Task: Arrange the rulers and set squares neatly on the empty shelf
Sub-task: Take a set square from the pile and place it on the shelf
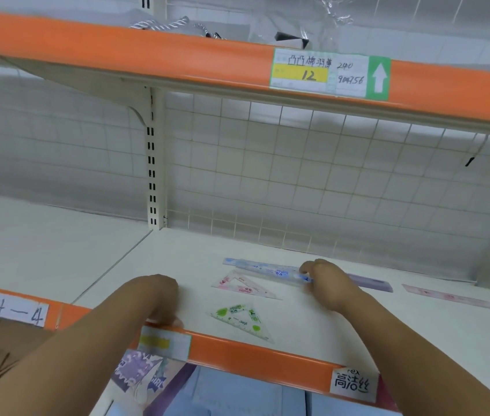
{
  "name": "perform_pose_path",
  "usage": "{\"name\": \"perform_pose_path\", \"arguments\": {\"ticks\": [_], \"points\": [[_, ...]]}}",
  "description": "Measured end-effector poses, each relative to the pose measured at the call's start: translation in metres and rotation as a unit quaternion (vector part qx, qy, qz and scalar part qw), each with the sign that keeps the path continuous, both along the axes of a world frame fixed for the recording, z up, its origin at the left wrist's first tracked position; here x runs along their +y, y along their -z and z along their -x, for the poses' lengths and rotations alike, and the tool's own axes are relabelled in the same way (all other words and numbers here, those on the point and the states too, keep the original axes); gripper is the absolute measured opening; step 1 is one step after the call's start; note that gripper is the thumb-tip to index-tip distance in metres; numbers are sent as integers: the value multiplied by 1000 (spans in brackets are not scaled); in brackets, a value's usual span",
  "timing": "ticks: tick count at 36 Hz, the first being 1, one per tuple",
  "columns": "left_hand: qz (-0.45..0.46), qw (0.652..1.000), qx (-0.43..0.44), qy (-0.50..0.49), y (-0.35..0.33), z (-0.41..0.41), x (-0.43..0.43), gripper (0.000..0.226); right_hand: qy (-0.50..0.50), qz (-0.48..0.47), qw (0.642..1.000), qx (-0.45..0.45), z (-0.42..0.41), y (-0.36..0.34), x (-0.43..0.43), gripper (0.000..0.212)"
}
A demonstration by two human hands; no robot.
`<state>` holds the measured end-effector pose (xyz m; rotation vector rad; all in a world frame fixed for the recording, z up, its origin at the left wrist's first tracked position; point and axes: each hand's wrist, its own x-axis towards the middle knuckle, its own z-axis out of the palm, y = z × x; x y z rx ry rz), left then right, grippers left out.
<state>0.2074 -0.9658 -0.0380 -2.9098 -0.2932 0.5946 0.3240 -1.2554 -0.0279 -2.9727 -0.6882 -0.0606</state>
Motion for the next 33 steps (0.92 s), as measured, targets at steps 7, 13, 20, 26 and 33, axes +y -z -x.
{"name": "perform_pose_path", "arguments": {"ticks": [7, 13, 20, 26, 33], "points": [[0, 1000, 4, -6, -3, 2, -5, 62, -19, 8, 1000, 14, -28, 5, 19, 30], [10, 1000, 3, -18, -3, 3, -4, 61, -21, 18, 999, 17, -47, 8, 34, 31], [9, 999, 9, -31, -7, 5, -8, 60, -39, 33, 999, 13, -60, 12, 43, 30], [15, 999, 16, -42, -12, 7, -12, 58, -42, 30, 999, 7, -65, 18, 44, 26], [11, 999, 13, -43, -13, 8, -13, 59, -63, 45, 997, 22, -70, 14, 46, 31]]}}
